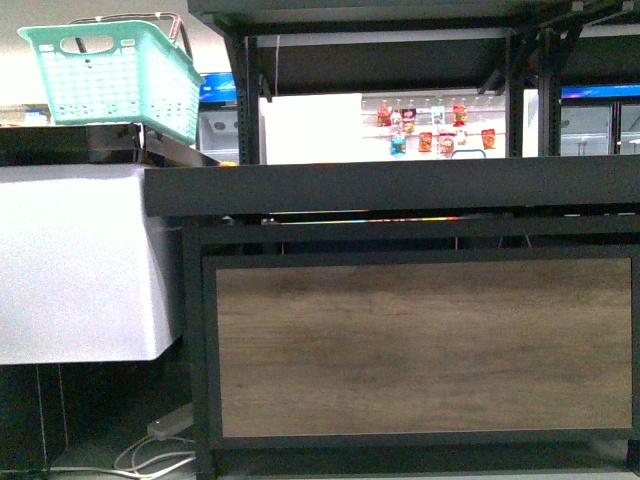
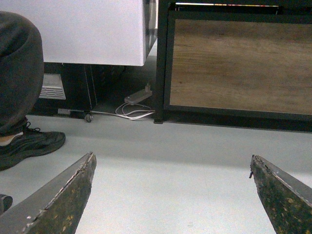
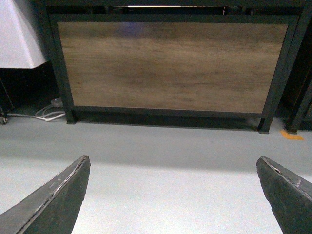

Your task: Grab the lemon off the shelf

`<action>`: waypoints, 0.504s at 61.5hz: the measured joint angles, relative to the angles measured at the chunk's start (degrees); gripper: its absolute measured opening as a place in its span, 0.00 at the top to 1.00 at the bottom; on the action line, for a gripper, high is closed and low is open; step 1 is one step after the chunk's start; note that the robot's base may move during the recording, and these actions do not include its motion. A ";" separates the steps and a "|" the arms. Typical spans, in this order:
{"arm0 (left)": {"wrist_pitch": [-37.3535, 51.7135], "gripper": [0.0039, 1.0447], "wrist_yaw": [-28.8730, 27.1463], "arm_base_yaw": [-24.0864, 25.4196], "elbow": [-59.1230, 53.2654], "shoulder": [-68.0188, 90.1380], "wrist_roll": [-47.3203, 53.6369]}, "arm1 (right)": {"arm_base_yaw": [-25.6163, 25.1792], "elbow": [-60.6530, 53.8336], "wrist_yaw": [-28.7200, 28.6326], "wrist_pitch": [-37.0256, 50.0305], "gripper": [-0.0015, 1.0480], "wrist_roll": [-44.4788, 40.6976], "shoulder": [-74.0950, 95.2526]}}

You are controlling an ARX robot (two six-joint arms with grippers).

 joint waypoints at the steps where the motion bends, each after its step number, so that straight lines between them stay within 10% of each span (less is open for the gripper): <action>1: 0.00 0.07 0.00 0.00 0.00 0.00 0.02 | 0.00 0.00 0.00 0.00 0.02 0.00 0.00; 31: 0.00 0.07 0.00 0.00 0.00 0.00 0.00 | 0.00 0.00 0.00 0.00 0.02 0.00 0.00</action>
